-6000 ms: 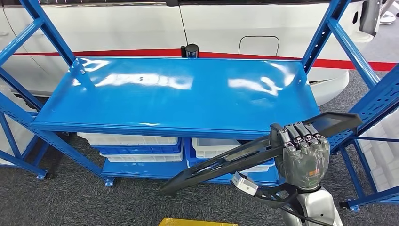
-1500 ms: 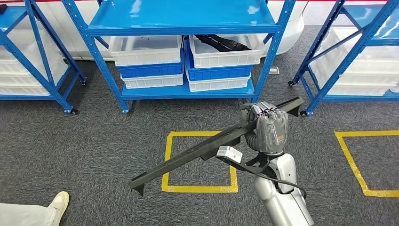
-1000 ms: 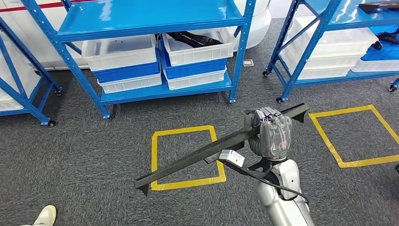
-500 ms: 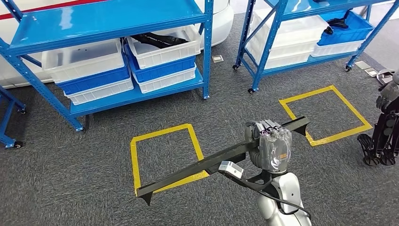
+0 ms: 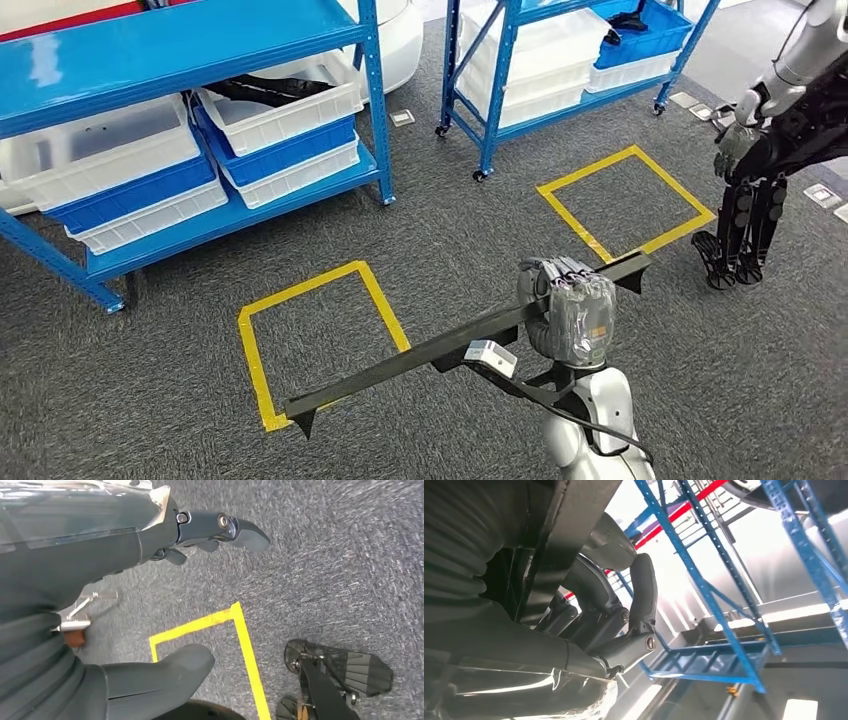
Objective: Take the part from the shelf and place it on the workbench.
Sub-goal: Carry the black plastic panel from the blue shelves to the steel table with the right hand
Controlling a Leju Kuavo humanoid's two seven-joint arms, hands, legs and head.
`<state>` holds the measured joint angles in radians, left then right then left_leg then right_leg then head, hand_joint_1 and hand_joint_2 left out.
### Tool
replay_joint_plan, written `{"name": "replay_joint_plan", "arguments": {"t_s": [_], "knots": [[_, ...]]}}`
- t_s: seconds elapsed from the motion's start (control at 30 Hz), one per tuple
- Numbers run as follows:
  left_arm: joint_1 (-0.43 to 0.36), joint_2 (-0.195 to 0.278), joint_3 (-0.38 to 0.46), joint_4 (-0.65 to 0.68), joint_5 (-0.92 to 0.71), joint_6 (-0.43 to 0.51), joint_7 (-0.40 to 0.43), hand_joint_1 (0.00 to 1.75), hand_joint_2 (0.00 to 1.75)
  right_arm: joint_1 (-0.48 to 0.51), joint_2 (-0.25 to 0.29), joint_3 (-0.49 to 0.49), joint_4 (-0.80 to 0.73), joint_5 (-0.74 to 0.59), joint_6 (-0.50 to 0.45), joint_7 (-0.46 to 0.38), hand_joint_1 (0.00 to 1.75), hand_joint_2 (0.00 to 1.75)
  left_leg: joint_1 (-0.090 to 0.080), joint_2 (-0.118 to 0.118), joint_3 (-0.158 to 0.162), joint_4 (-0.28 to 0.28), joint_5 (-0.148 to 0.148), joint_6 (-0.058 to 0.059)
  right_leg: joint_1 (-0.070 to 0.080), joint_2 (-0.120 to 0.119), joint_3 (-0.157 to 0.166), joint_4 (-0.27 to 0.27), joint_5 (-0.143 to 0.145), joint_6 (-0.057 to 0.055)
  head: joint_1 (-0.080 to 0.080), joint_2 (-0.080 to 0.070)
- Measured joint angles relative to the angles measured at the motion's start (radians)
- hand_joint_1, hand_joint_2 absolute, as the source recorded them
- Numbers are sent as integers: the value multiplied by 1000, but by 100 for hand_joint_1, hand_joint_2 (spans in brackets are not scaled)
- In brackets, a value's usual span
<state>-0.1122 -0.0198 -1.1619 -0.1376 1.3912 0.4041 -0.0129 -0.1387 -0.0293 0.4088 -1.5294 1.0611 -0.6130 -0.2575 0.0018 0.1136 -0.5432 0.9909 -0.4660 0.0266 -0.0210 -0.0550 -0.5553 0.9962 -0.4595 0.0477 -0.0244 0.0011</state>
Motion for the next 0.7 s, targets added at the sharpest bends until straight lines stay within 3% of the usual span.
{"name": "replay_joint_plan", "arguments": {"t_s": [0.07,0.13,0.2,0.27,0.3,0.33,0.37,0.43,0.5,0.57,0.6,0.63,0.7], "knots": [[-3,-6,-1,0,0,11,4,0,175,-10,5,10,19,-23,0,-7,175,175,4,9,1,1,-1,-11,-1,21,-5,-1,6,-16,-3,0],[-5,-11,-2,0,-4,17,7,0,175,-18,10,19,35,-43,-1,-14,175,175,10,-32,-12,36,-31,-22,-6,40,-8,-5,13,-30,-7,0],[-4,-15,-4,0,-8,19,8,0,175,-23,16,27,45,-61,-2,-18,175,175,13,-92,-59,146,-99,-29,-8,57,-12,-6,18,-39,-15,0],[-1,-17,-6,0,-9,21,8,0,175,-24,19,34,56,-72,-3,-22,175,175,14,-111,-118,271,-150,-30,-5,78,-16,-5,21,-44,-18,0],[1,-17,-6,0,-9,23,8,0,175,-24,20,36,61,-76,-3,-24,175,175,14,-114,-132,299,-152,-29,-3,91,-17,-5,22,-45,-19,0],[2,-18,-7,0,-9,26,7,0,175,-23,20,38,66,-80,-3,-27,175,175,14,-116,-123,280,-130,-27,-3,104,-17,-4,22,-45,-19,0],[3,-18,-7,0,-8,30,6,0,175,-23,21,39,70,-86,-3,-30,175,175,16,-122,-95,222,-94,-24,-3,117,-17,-2,23,-44,-19,0],[3,-18,-7,0,-8,41,5,0,175,-25,22,41,79,-104,-5,-39,175,175,21,-168,-27,82,-32,-20,-2,141,-19,2,25,-40,-20,0],[3,-18,-7,0,-6,49,5,0,175,-28,24,42,88,-120,-7,-49,175,175,21,-202,1,19,-16,-17,-1,162,-27,4,30,-30,-19,0],[3,-20,-8,0,-5,54,4,0,175,-31,26,43,98,-137,-8,-59,175,175,17,-185,0,14,-13,-8,-4,186,-38,0,39,-15,-19,0],[3,-22,-9,0,-3,57,3,0,175,-31,26,44,105,-147,-9,-64,175,175,16,-171,1,9,-8,-1,-6,182,-45,3,39,-10,-18,0],[2,-23,-10,0,0,62,3,0,175,-33,27,44,113,-157,-10,-67,175,175,16,-156,1,4,-2,8,-4,163,-59,24,29,-9,-16,0],[2,-26,-12,0,8,75,5,0,175,-39,28,46,133,-174,-11,-70,175,175,15,-126,0,-2,5,20,-1,103,-110,127,-21,-16,-7,0]]}}
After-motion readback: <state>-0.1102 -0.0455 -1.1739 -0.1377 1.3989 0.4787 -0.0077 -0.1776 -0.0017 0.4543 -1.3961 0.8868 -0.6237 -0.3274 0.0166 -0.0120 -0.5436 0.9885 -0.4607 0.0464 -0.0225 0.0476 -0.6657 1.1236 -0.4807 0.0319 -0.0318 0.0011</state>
